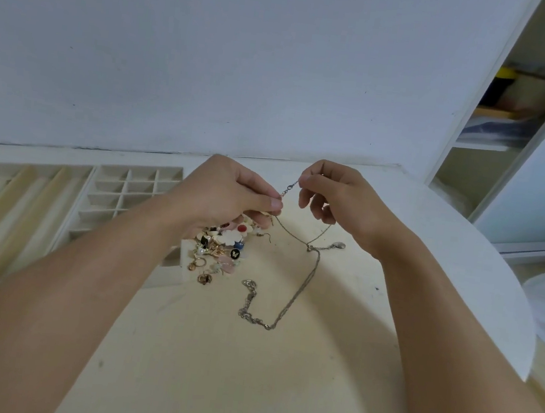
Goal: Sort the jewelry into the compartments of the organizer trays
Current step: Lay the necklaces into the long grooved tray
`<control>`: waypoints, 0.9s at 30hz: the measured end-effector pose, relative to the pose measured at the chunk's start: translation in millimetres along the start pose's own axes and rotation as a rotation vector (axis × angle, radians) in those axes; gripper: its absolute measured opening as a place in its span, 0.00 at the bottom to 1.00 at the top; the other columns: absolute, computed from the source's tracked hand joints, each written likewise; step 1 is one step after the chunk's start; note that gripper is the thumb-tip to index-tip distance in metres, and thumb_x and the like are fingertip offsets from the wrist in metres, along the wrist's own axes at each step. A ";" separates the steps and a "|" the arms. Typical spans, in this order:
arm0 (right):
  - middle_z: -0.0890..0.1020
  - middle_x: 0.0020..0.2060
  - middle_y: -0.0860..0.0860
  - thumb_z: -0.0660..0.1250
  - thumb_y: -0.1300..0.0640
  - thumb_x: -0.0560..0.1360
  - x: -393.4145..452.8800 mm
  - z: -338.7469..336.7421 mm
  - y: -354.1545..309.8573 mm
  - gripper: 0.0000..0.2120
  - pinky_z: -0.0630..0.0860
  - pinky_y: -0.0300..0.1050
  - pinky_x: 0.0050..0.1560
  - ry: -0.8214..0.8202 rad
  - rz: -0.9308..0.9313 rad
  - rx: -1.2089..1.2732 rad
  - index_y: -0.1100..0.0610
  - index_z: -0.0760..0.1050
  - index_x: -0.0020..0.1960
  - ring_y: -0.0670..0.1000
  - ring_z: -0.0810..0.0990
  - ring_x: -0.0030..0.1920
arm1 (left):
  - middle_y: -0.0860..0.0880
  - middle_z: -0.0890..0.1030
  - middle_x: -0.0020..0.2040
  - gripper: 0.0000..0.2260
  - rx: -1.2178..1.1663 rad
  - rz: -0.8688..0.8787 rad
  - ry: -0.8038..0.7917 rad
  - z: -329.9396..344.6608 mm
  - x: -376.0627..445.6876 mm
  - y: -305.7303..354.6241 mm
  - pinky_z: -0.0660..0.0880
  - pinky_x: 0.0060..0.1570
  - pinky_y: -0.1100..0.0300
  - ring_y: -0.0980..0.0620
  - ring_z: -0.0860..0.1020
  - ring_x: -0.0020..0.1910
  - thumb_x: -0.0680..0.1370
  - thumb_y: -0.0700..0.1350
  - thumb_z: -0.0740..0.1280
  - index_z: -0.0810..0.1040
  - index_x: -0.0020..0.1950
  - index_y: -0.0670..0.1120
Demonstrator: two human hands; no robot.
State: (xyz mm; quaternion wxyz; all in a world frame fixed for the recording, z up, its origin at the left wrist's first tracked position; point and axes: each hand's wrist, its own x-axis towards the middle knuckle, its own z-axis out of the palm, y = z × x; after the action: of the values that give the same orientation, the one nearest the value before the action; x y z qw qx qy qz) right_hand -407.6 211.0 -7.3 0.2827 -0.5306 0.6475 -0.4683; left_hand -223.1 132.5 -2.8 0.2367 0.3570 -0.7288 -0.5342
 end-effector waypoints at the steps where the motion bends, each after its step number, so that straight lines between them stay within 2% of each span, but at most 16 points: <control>1: 0.83 0.36 0.50 0.65 0.57 0.79 0.0 -0.2 0.7 0.06 0.66 0.47 0.37 -0.008 0.013 -0.021 0.53 0.75 0.43 0.49 0.73 0.33 | 0.47 0.87 0.41 0.05 0.025 0.005 0.013 -1.7 -0.6 1.2 0.73 0.43 0.52 0.52 0.86 0.40 0.73 0.38 0.77 0.86 0.47 0.41; 4: 0.84 0.37 0.50 0.64 0.57 0.79 -0.7 1.3 2.7 0.05 0.66 0.49 0.40 -0.052 0.054 -0.109 0.55 0.75 0.44 0.49 0.75 0.34 | 0.48 0.87 0.37 0.08 0.116 0.022 0.043 -8.3 -0.3 4.0 0.76 0.43 0.58 0.57 0.85 0.34 0.71 0.38 0.78 0.86 0.49 0.41; 7: 0.85 0.37 0.49 0.63 0.57 0.79 -1.8 2.2 2.5 0.05 0.66 0.48 0.40 -0.084 0.074 -0.147 0.55 0.75 0.45 0.48 0.75 0.35 | 0.49 0.86 0.36 0.07 0.172 0.021 0.033 -15.3 1.0 5.7 0.78 0.40 0.64 0.56 0.86 0.37 0.72 0.39 0.78 0.85 0.49 0.43; 11: 0.85 0.38 0.49 0.63 0.57 0.79 -1.6 1.5 3.1 0.05 0.67 0.45 0.40 -0.099 0.089 -0.186 0.55 0.75 0.45 0.48 0.76 0.35 | 0.49 0.87 0.37 0.06 0.236 0.056 0.040 -19.1 1.6 6.6 0.79 0.44 0.58 0.53 0.86 0.39 0.73 0.39 0.77 0.85 0.49 0.44; 16: 0.86 0.40 0.49 0.64 0.57 0.79 -1.0 1.9 6.2 0.05 0.67 0.46 0.39 -0.147 0.114 -0.242 0.54 0.76 0.44 0.47 0.77 0.35 | 0.50 0.87 0.38 0.05 0.309 0.088 0.067 -19.1 1.3 8.6 0.78 0.39 0.65 0.55 0.86 0.37 0.75 0.39 0.76 0.85 0.49 0.46; 19: 0.87 0.42 0.50 0.65 0.56 0.79 -1.3 1.0 7.3 0.05 0.67 0.49 0.41 -0.189 0.134 -0.262 0.54 0.77 0.45 0.46 0.79 0.36 | 0.52 0.87 0.39 0.04 0.341 0.174 0.113 -17.9 1.4 8.6 0.79 0.40 0.62 0.58 0.85 0.36 0.75 0.41 0.75 0.85 0.48 0.48; 21: 0.87 0.44 0.50 0.68 0.55 0.78 -1.8 0.6 8.2 0.03 0.71 0.50 0.43 -0.217 0.131 -0.266 0.55 0.79 0.47 0.46 0.80 0.39 | 0.52 0.86 0.40 0.04 0.337 0.246 0.131 -15.7 2.5 8.3 0.79 0.38 0.64 0.59 0.84 0.35 0.75 0.42 0.75 0.85 0.49 0.48; 23: 0.87 0.45 0.48 0.71 0.53 0.77 -1.5 1.4 8.6 0.05 0.76 0.49 0.49 -0.222 0.104 -0.256 0.54 0.80 0.51 0.45 0.82 0.42 | 0.53 0.86 0.41 0.05 0.326 0.304 0.147 -13.2 3.9 8.2 0.75 0.35 0.72 0.61 0.83 0.35 0.75 0.42 0.75 0.85 0.50 0.49; 25: 0.87 0.46 0.46 0.73 0.50 0.76 -1.3 2.6 7.5 0.08 0.77 0.49 0.57 -0.197 0.053 -0.223 0.50 0.82 0.53 0.44 0.84 0.46 | 0.53 0.86 0.42 0.06 0.313 0.350 0.156 -10.4 5.1 8.4 0.73 0.38 0.76 0.60 0.84 0.39 0.75 0.41 0.75 0.85 0.51 0.49; 27: 0.87 0.48 0.46 0.74 0.50 0.75 -1.7 4.2 5.2 0.07 0.77 0.51 0.60 -0.175 0.000 -0.181 0.49 0.83 0.53 0.47 0.85 0.50 | 0.54 0.86 0.42 0.06 0.310 0.389 0.167 -7.9 5.6 8.5 0.71 0.39 0.77 0.62 0.83 0.40 0.75 0.41 0.75 0.85 0.51 0.49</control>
State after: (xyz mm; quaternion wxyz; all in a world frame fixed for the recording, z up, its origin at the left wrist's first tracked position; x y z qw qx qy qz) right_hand -405.6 211.3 -13.9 0.2889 -0.5929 0.6600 -0.3598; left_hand -223.2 124.8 7.6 0.3368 0.2850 -0.8349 -0.3290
